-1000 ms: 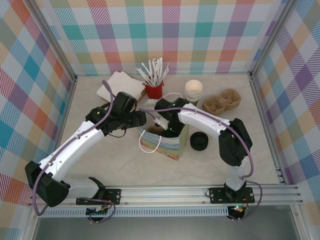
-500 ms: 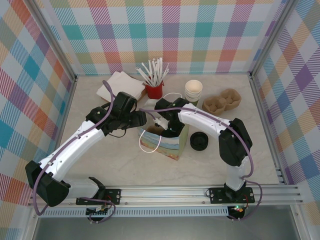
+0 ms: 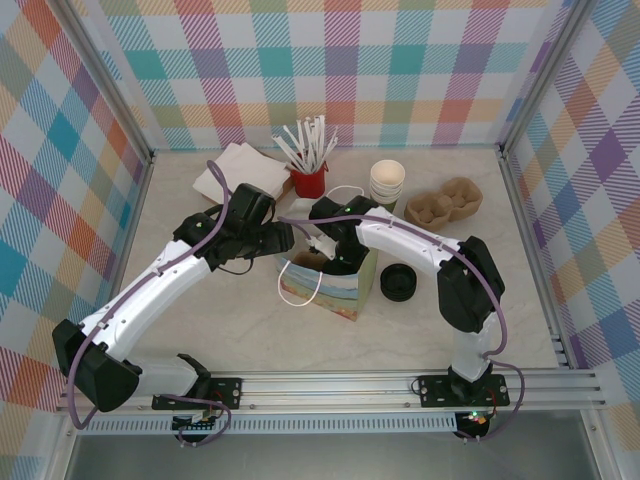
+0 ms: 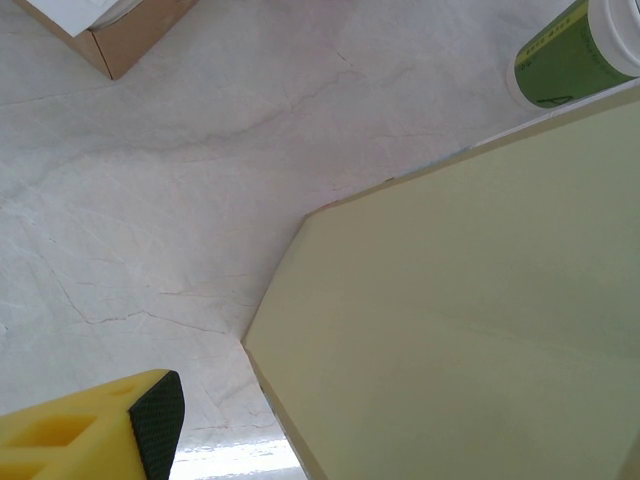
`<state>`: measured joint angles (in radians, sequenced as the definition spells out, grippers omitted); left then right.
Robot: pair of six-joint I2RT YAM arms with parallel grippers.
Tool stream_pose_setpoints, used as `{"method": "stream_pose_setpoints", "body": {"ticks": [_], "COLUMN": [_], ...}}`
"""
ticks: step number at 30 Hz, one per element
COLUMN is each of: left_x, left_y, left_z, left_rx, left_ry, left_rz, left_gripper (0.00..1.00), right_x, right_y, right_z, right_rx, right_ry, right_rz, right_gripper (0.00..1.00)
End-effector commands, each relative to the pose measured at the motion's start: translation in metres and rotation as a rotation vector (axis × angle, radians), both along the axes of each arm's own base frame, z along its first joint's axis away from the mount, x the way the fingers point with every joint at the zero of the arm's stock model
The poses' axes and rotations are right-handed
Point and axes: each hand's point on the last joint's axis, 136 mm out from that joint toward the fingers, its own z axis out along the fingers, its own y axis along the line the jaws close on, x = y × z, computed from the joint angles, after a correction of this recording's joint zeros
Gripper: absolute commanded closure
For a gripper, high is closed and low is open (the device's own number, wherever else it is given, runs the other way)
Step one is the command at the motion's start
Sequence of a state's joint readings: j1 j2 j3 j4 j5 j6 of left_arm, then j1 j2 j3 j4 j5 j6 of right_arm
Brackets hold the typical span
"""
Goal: Pack the takeout coffee
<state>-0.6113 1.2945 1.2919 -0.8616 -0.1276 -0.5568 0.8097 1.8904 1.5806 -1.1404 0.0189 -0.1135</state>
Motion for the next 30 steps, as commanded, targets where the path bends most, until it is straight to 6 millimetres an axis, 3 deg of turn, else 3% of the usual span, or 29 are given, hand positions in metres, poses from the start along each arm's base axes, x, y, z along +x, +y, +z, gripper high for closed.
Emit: {"method": "stream_pose_setpoints", "body": {"ticks": [1,30], "left_x": [0.001,0.001], "left_y": [0.005,0.01], "left_z": [0.0,-0.005], "left_rx": [0.021,0.048], "left_ry": [0.01,0.018], "left_rz": [-0.001,0.013], "left_gripper": [0.27,0.26], "right_x": [-0.001,0.001], "right_y": [-0.01,-0.007], "right_z": [-0.013,-0.028], "right_rx": [-0.044,-0.011], "right_ry": [0.019,0.018], "right_rz": [0.006,0.017], "right_gripper": [0.27,0.27]}}
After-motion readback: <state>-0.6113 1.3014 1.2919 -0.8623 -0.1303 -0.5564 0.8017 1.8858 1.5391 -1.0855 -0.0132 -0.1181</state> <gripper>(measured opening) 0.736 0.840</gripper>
